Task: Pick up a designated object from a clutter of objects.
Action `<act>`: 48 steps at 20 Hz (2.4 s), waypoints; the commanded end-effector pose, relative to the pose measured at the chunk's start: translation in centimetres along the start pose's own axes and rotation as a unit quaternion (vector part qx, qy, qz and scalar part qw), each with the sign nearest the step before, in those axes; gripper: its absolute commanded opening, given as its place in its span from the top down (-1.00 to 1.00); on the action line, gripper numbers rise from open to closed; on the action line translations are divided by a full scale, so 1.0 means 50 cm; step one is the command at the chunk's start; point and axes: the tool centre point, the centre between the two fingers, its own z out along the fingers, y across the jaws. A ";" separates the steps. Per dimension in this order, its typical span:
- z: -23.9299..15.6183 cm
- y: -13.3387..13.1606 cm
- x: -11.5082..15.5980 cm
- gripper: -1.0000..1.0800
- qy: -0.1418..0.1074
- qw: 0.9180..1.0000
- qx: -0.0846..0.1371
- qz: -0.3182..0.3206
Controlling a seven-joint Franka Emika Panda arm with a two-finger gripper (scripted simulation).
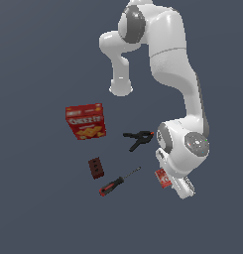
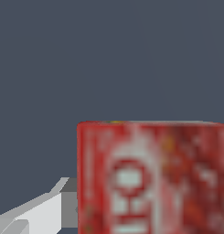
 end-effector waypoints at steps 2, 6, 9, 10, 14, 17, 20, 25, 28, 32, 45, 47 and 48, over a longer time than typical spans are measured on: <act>-0.001 -0.001 0.000 1.00 0.000 1.000 0.001 0.000; -0.001 -0.001 0.000 1.00 0.000 1.000 0.001 0.000; -0.001 -0.001 0.000 1.00 0.000 1.000 0.001 0.000; -0.001 -0.001 0.000 1.00 0.000 1.000 0.001 0.000; -0.009 0.000 0.003 1.00 0.000 1.000 0.001 0.000; -0.028 0.002 0.010 1.00 0.000 1.000 0.001 0.000; -0.056 0.006 0.020 1.00 0.000 1.000 0.001 0.000; -0.131 0.017 0.047 1.00 0.000 1.000 0.001 0.000; -0.192 0.025 0.069 1.00 0.000 1.000 0.001 0.000; -0.283 0.036 0.101 1.00 0.000 1.000 0.001 0.000; -0.565 0.065 0.202 1.00 0.000 1.000 0.001 0.000; -0.596 0.068 0.214 1.00 0.000 1.000 0.001 0.000; -0.610 0.068 0.219 1.00 0.000 1.000 0.001 0.000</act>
